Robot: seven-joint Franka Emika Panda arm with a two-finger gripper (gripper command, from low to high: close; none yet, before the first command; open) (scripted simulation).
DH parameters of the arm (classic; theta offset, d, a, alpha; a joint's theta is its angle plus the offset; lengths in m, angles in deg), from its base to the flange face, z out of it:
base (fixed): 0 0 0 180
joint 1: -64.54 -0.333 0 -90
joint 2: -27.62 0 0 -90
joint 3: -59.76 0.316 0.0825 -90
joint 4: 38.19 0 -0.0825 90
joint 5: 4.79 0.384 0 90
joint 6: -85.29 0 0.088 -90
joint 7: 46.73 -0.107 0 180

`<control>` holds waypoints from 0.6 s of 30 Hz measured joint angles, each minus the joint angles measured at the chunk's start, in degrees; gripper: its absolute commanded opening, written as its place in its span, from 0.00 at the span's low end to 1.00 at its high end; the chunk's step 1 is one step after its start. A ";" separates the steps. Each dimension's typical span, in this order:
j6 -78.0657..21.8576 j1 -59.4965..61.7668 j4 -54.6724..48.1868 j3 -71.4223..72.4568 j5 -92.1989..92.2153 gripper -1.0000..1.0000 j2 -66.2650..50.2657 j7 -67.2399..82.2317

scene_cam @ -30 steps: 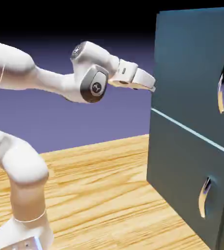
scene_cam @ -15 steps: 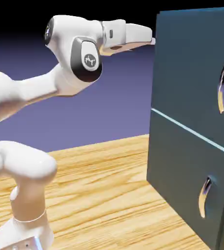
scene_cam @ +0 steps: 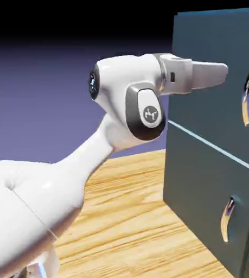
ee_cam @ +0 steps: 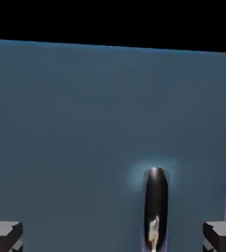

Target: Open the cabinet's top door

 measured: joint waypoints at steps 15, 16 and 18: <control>-7.84 -2.89 1.59 -1.34 -18.25 0.00 3.03 -14.66; -9.38 -1.21 3.66 -0.60 -19.31 0.00 3.30 -16.56; -12.57 2.13 7.82 1.05 -20.94 0.00 3.76 -20.13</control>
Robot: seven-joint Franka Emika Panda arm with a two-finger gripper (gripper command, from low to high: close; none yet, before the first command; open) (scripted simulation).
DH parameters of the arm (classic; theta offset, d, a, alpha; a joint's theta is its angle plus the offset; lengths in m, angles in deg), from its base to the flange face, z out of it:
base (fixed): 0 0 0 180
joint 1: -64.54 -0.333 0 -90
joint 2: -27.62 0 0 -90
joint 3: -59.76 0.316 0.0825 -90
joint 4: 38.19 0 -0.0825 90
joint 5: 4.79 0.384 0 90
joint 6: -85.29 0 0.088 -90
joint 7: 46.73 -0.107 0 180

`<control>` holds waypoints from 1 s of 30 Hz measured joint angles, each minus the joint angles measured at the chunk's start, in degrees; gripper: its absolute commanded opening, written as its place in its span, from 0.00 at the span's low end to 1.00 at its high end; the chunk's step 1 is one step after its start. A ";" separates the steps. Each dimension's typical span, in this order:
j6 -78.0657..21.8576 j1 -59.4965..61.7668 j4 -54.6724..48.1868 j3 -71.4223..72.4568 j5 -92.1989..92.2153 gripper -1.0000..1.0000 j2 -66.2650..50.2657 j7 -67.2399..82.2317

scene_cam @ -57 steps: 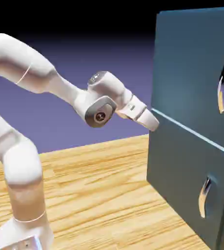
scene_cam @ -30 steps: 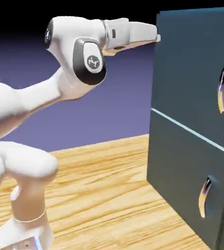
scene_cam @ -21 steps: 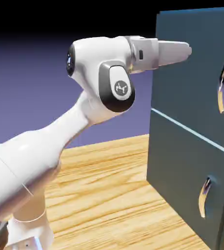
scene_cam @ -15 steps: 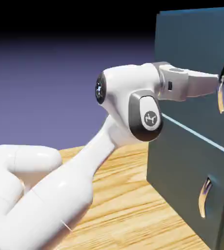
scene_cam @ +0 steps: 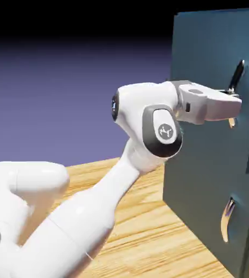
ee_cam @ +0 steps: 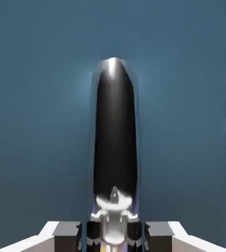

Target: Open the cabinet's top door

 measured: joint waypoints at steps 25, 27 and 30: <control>-40.90 19.19 29.42 46.34 25.17 0.00 -3.81 -27.85; -43.33 19.25 29.33 50.49 28.68 0.00 -5.56 -29.47; -47.00 19.47 28.68 56.72 34.13 0.00 -8.79 -32.01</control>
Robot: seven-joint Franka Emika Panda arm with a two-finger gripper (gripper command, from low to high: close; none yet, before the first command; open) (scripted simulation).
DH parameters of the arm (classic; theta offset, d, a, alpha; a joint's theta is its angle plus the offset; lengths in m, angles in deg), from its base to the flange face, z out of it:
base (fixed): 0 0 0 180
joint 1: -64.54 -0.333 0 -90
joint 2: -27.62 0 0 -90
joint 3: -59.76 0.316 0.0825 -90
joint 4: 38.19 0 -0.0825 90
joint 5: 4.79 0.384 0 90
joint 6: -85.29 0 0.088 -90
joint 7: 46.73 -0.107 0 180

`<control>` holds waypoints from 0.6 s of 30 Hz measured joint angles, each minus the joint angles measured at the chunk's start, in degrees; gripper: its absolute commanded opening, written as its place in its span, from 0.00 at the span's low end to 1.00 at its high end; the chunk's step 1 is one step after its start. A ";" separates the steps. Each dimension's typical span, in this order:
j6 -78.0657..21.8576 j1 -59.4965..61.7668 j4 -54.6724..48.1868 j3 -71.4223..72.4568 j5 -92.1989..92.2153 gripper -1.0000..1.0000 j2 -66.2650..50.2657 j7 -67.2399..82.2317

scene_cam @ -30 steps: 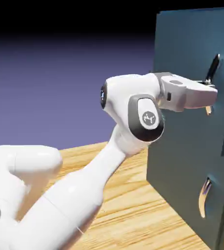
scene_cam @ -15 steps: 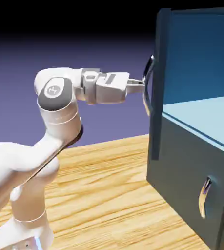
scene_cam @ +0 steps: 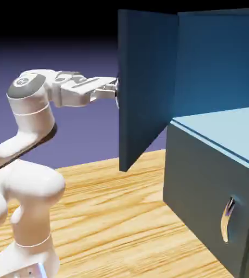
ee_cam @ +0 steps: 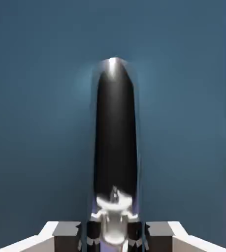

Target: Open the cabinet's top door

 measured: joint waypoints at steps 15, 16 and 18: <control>-20.54 10.92 -15.53 30.92 28.49 0.00 -26.78 -14.50; -22.08 12.52 -17.35 32.93 30.10 0.00 -28.85 -15.41; -25.30 16.09 -21.31 37.01 33.11 0.00 -33.01 -17.18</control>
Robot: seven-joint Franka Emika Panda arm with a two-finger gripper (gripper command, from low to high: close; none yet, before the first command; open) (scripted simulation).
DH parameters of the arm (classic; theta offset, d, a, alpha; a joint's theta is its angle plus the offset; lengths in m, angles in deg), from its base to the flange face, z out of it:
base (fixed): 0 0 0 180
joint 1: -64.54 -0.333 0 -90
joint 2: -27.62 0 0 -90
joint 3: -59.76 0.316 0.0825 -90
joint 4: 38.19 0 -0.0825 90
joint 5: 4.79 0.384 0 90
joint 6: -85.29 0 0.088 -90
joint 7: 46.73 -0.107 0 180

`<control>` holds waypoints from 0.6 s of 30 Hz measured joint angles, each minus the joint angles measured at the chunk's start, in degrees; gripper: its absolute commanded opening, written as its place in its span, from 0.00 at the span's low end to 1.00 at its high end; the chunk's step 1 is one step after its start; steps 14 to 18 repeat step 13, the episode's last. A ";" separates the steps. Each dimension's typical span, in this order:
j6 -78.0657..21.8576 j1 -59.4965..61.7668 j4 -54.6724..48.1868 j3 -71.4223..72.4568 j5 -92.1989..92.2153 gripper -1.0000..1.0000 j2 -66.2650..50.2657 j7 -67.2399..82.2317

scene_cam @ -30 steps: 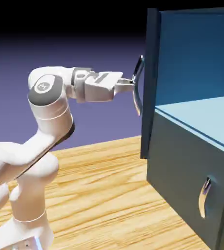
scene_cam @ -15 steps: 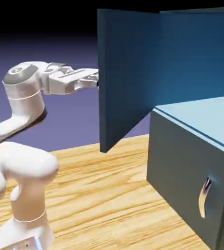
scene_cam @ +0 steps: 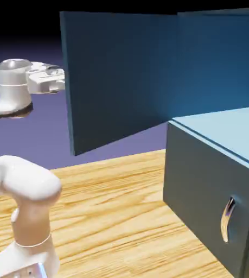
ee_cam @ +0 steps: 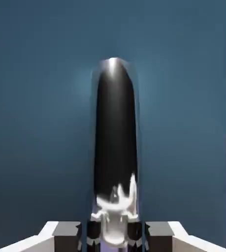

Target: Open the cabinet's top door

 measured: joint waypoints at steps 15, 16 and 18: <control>-18.75 26.58 -25.03 24.81 10.62 0.00 -19.23 -8.01; -18.75 26.58 -25.03 24.81 10.62 0.00 -19.23 -8.01; -18.75 26.58 -25.03 24.81 10.62 0.00 -19.23 -8.01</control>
